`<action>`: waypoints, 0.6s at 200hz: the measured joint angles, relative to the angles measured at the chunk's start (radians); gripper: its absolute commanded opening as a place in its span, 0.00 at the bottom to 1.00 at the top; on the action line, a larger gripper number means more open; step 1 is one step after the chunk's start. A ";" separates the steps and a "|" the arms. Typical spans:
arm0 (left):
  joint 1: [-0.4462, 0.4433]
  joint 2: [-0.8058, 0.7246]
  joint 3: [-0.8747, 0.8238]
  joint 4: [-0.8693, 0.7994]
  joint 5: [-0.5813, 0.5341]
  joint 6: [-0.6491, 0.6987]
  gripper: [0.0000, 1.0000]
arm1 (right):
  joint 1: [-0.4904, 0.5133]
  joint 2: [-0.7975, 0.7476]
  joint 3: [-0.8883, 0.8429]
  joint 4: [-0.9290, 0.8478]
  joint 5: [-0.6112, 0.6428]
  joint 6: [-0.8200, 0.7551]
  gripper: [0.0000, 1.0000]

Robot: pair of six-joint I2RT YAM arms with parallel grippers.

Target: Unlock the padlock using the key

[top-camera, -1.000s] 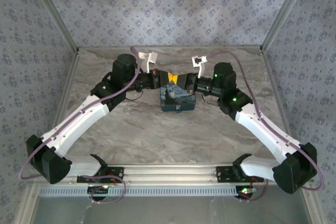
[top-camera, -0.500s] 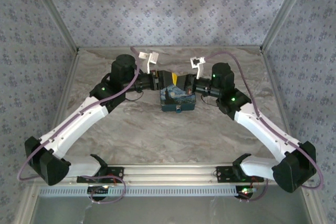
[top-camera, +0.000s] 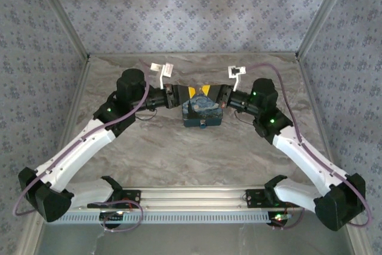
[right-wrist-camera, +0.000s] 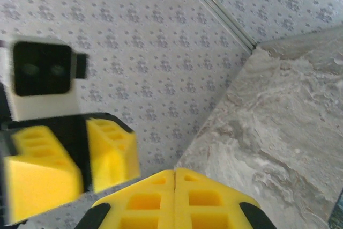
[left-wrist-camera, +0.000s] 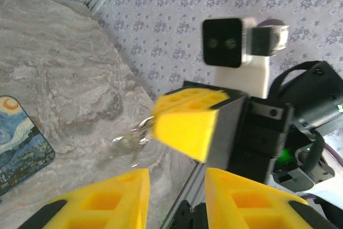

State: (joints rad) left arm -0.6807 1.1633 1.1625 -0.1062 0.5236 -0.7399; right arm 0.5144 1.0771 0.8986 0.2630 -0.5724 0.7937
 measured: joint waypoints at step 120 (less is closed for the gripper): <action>-0.027 0.076 -0.054 0.214 0.050 -0.083 0.14 | 0.008 -0.043 -0.079 0.166 0.060 0.164 0.00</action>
State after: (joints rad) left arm -0.7078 1.2396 1.1084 0.1074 0.5732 -0.8230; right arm 0.5220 1.0340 0.8200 0.4286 -0.5121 0.9577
